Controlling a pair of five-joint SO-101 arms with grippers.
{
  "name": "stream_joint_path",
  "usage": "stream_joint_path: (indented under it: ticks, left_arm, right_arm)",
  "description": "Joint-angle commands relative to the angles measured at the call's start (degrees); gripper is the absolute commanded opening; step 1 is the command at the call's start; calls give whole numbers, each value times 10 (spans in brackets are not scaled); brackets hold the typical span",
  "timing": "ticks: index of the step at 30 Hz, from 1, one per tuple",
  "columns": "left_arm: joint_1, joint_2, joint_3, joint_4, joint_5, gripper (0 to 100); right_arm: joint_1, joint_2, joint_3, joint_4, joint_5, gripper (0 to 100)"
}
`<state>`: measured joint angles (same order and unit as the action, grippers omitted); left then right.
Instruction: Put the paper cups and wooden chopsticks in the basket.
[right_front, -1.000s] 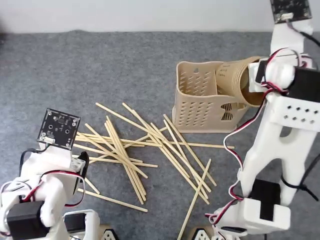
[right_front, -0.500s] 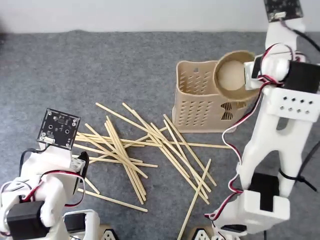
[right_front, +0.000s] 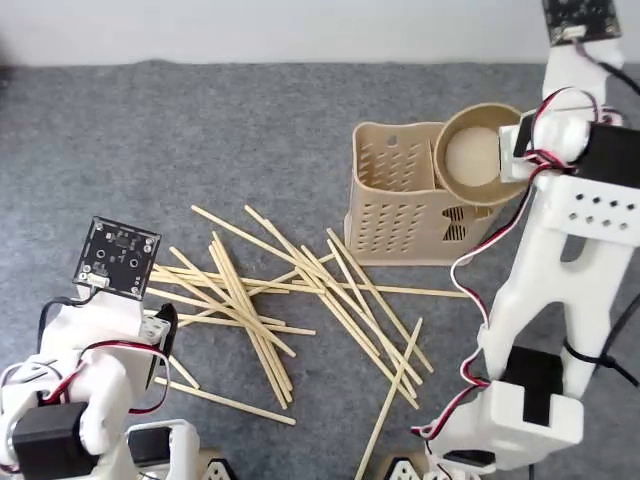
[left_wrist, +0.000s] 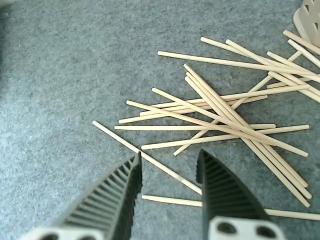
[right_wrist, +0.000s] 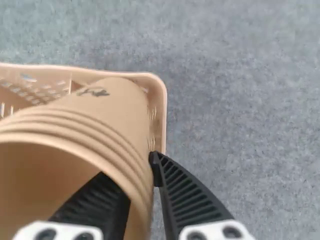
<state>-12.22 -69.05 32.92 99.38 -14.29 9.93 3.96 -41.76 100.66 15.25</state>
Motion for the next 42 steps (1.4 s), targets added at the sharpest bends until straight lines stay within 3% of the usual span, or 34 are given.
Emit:
stream_joint_path:
  ticks: [1,9,14,17,27,42]
  left_arm:
    - [0,-3,-2,-4,-4,167]
    - [0,-3,-2,-4,-4,167]
    - [-1,-3,-1,-4,-4,167]
    - [0,-3,-1,-4,-4,167]
    - [-2,-3,-1,-3,-4,167]
    - [0,-3,13,-5,-4,167]
  right_arm:
    - [-8,-10,18,22,-7,9]
    - [-10,73,30,22,-37,34]
    - [-11,75,27,22,-64,241]
    - [-16,37,14,21,-76,309]
    - [-78,-8,-47,-42,-70,312]
    - [-64,80,-50,-206,-75,310]
